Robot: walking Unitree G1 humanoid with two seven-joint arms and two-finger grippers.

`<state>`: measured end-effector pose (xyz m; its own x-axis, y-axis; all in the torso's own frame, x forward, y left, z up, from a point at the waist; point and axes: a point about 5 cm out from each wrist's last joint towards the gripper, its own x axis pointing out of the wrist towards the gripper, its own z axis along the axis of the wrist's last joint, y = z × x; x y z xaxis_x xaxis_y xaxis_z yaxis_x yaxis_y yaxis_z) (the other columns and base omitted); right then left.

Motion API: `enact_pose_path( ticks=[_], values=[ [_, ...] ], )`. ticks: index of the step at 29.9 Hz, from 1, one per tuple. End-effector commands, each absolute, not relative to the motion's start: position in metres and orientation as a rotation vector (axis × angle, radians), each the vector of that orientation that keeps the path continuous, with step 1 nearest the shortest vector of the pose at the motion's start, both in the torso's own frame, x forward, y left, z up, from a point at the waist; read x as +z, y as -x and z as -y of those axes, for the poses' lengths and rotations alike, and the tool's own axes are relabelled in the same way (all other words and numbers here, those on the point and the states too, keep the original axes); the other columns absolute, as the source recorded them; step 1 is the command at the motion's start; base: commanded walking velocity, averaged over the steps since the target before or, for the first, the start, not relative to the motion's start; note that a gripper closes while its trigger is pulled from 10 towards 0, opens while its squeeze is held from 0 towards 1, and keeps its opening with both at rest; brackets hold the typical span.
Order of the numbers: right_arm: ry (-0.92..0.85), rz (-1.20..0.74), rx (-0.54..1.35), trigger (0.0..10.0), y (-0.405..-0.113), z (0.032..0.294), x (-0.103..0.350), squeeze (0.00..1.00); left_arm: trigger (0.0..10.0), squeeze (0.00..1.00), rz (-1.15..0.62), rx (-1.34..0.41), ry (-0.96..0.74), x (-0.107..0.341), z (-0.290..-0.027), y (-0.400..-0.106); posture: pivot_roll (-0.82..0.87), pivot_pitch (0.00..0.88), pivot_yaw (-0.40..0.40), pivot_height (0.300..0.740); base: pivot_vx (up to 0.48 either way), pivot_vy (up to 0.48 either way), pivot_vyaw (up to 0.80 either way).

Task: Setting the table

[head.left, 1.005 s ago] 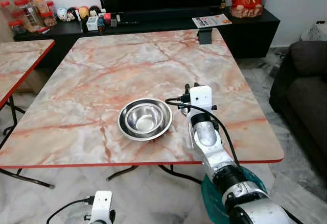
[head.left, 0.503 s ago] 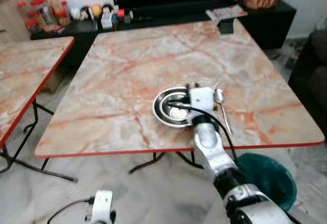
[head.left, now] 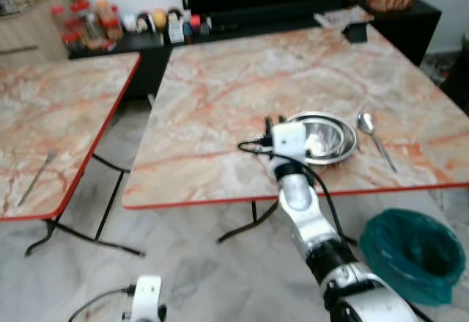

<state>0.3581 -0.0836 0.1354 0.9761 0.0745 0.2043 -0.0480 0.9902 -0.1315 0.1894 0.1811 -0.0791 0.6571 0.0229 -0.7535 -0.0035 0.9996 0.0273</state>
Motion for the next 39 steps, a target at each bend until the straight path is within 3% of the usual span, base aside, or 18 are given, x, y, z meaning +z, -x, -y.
enact_pose_path(
  ticks=[1,39],
  values=[
    [0.107,0.224,0.116,10.0,-0.3559,0.0666,0.1387,0.00,10.0,0.00,-0.863,0.038,-0.038,-0.0794,-0.1916,-0.1864,-0.04,0.016,0.086,0.740,0.000,0.439,0.00],
    [0.105,0.234,0.157,10.0,-0.3541,0.0609,0.1399,0.00,10.0,0.00,-0.876,0.039,-0.042,-0.0812,-0.1913,-0.1831,-0.04,0.017,0.082,0.740,0.000,0.391,0.00]
  ],
)
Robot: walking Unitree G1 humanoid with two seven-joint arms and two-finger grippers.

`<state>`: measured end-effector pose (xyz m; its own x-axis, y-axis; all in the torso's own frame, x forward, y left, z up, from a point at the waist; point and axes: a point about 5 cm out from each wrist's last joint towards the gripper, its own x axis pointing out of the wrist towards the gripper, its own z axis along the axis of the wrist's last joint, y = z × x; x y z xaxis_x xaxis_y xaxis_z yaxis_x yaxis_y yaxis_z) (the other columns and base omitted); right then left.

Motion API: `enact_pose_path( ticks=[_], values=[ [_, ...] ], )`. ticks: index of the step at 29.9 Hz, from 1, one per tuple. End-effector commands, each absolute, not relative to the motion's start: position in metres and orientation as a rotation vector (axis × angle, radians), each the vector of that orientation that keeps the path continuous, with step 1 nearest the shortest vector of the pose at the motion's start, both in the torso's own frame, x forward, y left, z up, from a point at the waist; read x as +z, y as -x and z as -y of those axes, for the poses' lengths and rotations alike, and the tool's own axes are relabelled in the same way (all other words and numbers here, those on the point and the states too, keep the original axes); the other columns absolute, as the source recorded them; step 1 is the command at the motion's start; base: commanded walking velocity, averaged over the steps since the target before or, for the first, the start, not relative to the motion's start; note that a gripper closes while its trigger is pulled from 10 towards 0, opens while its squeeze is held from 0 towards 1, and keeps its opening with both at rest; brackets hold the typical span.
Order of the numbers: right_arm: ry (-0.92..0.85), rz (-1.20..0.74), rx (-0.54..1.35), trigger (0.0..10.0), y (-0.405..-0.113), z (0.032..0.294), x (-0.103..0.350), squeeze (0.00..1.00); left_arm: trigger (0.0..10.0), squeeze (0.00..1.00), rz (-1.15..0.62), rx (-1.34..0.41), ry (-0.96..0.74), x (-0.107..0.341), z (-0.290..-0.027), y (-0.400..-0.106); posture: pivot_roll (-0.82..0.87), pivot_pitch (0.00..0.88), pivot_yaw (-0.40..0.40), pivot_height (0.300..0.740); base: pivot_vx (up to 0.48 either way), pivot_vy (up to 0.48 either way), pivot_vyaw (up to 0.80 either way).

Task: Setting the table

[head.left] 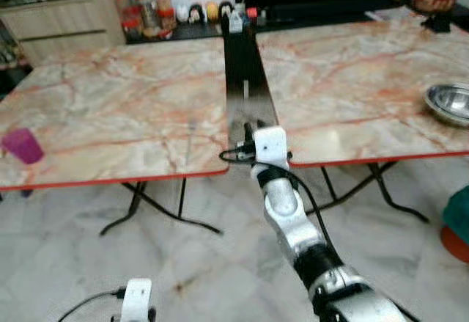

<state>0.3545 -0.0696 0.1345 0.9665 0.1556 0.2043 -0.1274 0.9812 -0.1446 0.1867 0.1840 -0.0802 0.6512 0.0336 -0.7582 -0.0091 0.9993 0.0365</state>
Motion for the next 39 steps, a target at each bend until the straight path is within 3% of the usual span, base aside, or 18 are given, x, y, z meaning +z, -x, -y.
enact_pose_path(
  ticks=[1,23,39],
  values=[
    [0.106,0.234,0.158,10.0,-0.3541,0.0609,0.1398,0.00,10.0,0.00,-0.876,0.040,-0.041,-0.0812,-0.1913,-0.1832,-0.04,0.017,0.082,0.740,0.000,0.341,0.00],
    [0.115,0.234,0.163,10.0,-0.3553,0.0640,0.1402,0.00,10.0,0.00,-0.878,0.043,-0.042,-0.0814,-0.1910,-0.1828,-0.04,0.002,0.071,0.740,0.000,0.327,0.00],
    [0.109,0.234,0.168,10.0,-0.3554,0.0625,0.1396,0.00,10.0,0.00,-0.862,0.037,-0.074,-0.0786,-0.1945,-0.1873,-0.04,0.000,0.076,0.740,0.016,0.000,0.00]
  ],
)
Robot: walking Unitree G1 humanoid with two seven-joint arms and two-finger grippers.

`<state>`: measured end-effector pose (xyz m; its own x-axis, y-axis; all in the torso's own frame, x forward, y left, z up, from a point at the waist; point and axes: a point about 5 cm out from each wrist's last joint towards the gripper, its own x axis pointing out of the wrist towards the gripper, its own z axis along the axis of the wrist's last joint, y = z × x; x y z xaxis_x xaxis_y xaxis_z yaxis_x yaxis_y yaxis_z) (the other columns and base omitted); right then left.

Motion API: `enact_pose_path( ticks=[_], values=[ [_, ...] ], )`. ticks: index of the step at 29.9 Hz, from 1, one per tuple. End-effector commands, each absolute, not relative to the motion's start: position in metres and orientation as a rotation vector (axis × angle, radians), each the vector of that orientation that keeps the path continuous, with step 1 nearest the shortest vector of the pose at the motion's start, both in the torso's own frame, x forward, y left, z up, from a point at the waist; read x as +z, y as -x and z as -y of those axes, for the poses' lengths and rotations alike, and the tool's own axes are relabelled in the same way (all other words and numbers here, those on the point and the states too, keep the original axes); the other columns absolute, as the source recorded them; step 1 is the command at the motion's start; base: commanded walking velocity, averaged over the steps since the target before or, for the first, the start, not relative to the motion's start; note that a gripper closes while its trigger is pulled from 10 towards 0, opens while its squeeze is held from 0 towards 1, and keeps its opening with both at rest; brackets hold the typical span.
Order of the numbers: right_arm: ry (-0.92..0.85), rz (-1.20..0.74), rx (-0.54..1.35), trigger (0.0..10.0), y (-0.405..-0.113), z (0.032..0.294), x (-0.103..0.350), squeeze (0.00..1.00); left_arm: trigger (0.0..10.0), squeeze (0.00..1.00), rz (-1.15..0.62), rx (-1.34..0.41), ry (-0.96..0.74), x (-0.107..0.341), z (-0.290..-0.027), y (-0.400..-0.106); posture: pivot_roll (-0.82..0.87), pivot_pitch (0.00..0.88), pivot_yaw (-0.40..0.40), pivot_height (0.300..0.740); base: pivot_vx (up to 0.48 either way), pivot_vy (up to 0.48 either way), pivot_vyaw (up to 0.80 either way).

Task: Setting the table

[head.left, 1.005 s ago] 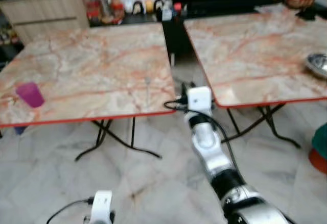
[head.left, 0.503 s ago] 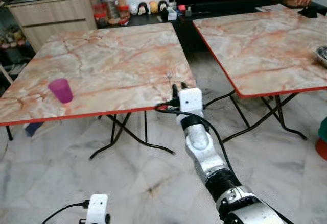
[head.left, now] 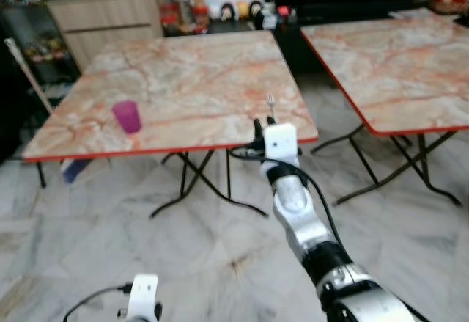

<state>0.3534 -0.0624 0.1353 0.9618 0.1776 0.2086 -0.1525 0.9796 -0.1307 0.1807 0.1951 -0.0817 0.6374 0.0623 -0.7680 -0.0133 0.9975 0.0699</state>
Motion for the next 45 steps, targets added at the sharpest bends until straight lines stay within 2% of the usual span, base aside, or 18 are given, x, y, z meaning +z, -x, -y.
enact_pose_path(
  ticks=[1,37,45],
  values=[
    [0.109,0.234,0.168,10.0,-0.3555,0.0618,0.1399,0.00,10.0,0.00,-0.860,0.038,-0.076,-0.0781,-0.1955,-0.1880,-0.04,0.000,0.078,0.740,0.277,0.000,0.00],
    [0.072,0.232,0.172,10.0,-0.3554,0.0646,0.1396,0.00,10.0,0.00,-0.858,0.048,-0.071,-0.0779,-0.1953,-0.1883,-0.03,0.009,0.080,0.740,0.344,0.000,0.00],
    [0.116,0.259,0.201,10.0,-0.3544,0.0613,0.1421,0.00,10.0,0.00,-0.857,0.048,-0.069,-0.0778,-0.1949,-0.1887,-0.03,0.007,0.079,0.740,0.350,0.000,0.00]
  ],
)
